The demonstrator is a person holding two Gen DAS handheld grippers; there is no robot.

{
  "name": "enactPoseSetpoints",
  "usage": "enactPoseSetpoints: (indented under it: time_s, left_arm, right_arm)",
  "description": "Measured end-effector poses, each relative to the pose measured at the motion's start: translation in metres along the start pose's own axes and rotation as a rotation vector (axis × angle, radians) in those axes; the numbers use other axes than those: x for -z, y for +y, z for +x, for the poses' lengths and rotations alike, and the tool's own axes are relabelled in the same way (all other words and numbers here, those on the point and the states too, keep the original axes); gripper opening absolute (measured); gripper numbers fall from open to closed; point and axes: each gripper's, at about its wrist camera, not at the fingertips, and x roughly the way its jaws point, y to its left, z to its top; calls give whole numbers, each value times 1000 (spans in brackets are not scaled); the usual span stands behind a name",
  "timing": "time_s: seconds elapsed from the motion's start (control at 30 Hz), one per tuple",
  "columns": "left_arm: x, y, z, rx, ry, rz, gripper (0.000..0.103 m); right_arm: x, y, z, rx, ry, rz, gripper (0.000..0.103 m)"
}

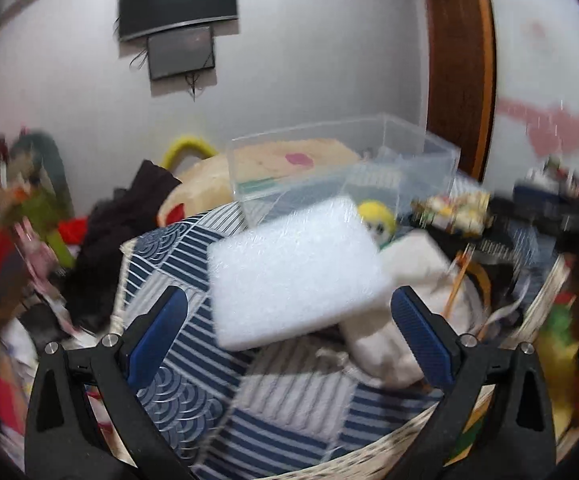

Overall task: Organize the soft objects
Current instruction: 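Place white foam block in box with left tool while right drops scrunchie in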

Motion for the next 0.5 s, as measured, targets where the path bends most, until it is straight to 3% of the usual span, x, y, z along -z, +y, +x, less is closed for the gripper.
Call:
enactPoseSetpoints:
  time_s: [0.13,0.23,0.5]
  left_arm:
    - [8,-3,11,-39,48,93,103]
    - [8,3,27,-41,88,82,103]
    - [-16,4,51,8,123,126,103]
  right_arm:
    - [0,0,3,-13,14,6,101]
    - [1,2,2,-14,15,-4,101]
    - [3,2,6,-20,31,-12,101]
